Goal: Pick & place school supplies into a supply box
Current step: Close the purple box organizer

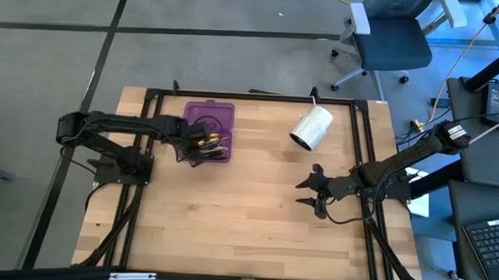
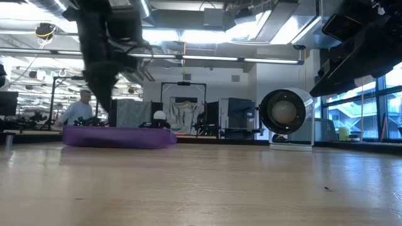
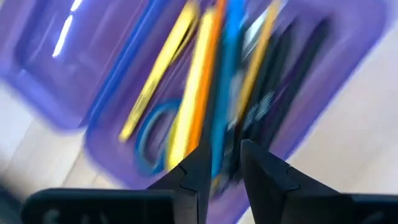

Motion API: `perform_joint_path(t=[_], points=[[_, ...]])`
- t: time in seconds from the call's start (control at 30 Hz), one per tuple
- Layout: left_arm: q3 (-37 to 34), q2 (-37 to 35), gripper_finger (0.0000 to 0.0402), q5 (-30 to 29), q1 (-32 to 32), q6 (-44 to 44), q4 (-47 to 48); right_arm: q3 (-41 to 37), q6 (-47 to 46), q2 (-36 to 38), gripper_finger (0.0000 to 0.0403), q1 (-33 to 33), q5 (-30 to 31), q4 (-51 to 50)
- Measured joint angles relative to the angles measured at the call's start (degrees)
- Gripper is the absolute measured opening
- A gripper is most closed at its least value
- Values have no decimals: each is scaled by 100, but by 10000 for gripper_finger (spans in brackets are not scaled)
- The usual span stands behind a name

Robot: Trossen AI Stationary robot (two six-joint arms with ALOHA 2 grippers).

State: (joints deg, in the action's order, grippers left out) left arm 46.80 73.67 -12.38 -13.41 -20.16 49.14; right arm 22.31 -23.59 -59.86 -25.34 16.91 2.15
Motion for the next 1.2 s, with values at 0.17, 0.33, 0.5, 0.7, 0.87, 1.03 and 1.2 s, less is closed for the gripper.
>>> perform_joint_path(t=[0.17, 0.33, 0.5, 0.7, 0.87, 1.03, 1.2], points=[[-46, 116, 59, 261, 28, 434, -862, 0, 94, 0, 242, 2, 149, 487], [-50, 499, 33, 300, 28, 641, -1082, 0, 499, 0, 242, 2, 193, 988], [-50, 975, 6, 492, 28, 787, -1113, 0, 769, -1, 242, 2, 195, 1126], [-50, 1387, 3, 1059, 59, 732, -1198, 0, 782, 0, 242, 4, 195, 1139], [-50, 1475, 3, 1451, 335, 239, -1197, -1, 917, 0, 242, 4, 197, 1137], [-50, 1475, 2, 1727, 920, -444, -1214, -2, 902, -2, 242, 50, 210, 1137], [-50, 1475, 2, 1955, 1786, -1200, -1523, -2, 740, 0, 242, 166, 210, 1137]])
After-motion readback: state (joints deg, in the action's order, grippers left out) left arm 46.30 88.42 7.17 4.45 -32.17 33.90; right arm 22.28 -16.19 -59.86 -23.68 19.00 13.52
